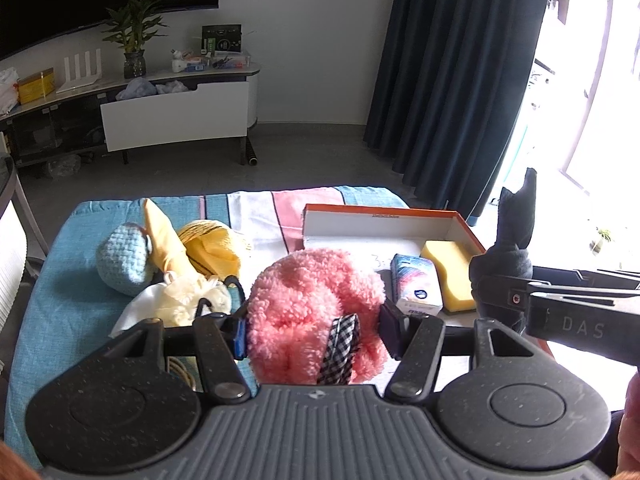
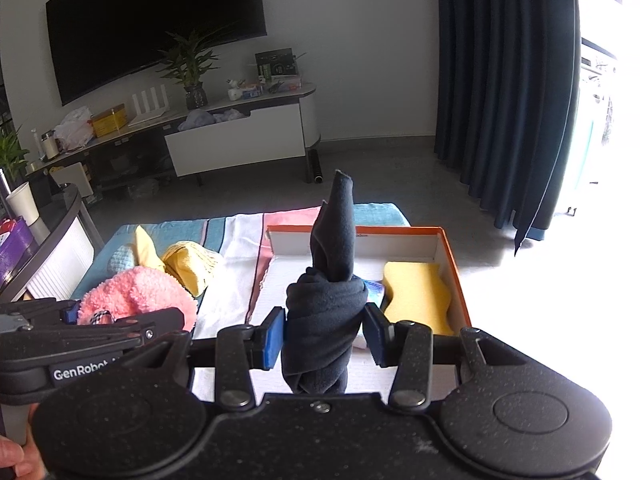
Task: Organize soft objects
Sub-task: 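Carry the pink ball and navy cloth over the white box with both grippers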
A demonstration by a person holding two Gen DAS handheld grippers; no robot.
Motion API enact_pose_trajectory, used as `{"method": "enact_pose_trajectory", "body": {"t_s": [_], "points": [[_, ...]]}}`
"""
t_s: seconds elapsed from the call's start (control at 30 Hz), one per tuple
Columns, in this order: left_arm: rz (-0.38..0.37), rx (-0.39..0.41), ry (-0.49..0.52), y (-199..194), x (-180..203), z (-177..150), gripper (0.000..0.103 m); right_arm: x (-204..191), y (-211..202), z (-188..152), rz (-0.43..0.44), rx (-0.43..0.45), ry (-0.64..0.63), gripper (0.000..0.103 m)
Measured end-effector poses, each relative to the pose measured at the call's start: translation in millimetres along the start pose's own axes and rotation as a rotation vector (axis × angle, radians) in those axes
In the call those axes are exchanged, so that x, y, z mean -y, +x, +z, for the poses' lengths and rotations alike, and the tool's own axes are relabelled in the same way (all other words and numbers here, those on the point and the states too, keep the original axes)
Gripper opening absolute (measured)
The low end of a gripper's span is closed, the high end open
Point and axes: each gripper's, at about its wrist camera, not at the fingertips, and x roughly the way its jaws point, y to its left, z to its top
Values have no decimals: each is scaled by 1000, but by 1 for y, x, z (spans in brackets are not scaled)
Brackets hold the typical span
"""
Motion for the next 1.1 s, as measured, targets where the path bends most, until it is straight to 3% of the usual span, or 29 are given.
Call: {"method": "enact_pose_trajectory", "body": {"t_s": [1.1], "points": [[-74, -21, 75, 25, 45, 13, 61, 45, -6, 5, -75, 28, 69, 53]]}}
